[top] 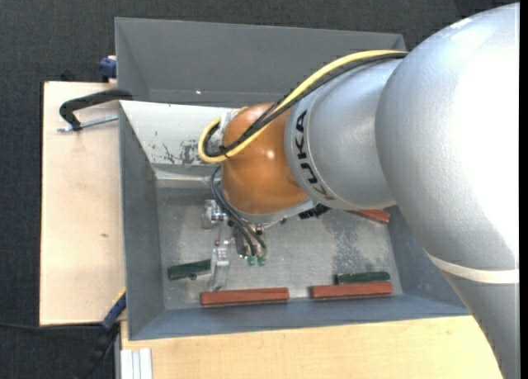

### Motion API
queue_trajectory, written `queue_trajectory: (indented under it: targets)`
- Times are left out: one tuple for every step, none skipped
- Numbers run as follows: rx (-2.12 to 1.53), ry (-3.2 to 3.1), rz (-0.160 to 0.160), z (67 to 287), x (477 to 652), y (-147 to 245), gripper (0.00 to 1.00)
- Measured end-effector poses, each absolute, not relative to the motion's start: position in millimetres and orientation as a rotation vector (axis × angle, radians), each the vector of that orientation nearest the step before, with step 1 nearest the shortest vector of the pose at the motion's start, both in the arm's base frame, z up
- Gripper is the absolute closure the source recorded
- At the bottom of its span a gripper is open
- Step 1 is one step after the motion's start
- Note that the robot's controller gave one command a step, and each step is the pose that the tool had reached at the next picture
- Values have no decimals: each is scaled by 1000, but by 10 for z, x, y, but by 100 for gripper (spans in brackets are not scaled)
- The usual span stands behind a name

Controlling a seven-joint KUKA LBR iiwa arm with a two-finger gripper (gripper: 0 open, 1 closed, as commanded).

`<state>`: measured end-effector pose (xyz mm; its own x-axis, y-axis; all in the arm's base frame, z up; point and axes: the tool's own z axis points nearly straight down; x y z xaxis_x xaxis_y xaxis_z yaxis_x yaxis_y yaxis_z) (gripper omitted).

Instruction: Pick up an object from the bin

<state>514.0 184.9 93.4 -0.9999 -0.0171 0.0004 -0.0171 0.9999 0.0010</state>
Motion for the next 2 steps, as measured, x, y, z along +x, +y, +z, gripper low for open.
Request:
queue_trajectory:
  targets:
    - [595,-3087,-4,710,5104,2273,100]
    - [595,-3087,-4,710,5105,2271,100]
